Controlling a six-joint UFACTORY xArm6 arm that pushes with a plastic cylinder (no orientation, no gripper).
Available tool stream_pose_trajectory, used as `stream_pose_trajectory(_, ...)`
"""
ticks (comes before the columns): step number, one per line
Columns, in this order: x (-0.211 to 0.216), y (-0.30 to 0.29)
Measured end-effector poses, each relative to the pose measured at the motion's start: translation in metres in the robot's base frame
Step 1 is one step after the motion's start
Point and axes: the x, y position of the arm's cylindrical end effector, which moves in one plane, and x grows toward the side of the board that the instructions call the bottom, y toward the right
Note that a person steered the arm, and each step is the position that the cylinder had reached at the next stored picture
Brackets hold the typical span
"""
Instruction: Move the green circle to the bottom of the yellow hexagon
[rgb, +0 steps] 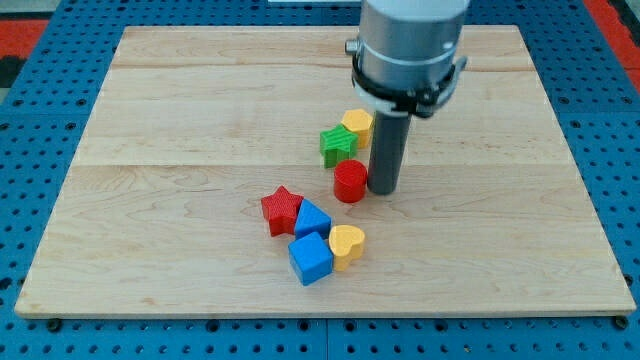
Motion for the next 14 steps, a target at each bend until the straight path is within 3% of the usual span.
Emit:
stream_pose_trajectory(4,0.011,-0.072)
stream_pose_trajectory(7,-0.038,-0.047)
stream_pose_trajectory(10,-0.069,0.056)
stream_pose_trajectory(11,-0.085,0.06)
stream_pose_trajectory(12,-0.105,0.054)
stream_pose_trajectory(14,-0.119,-0.013)
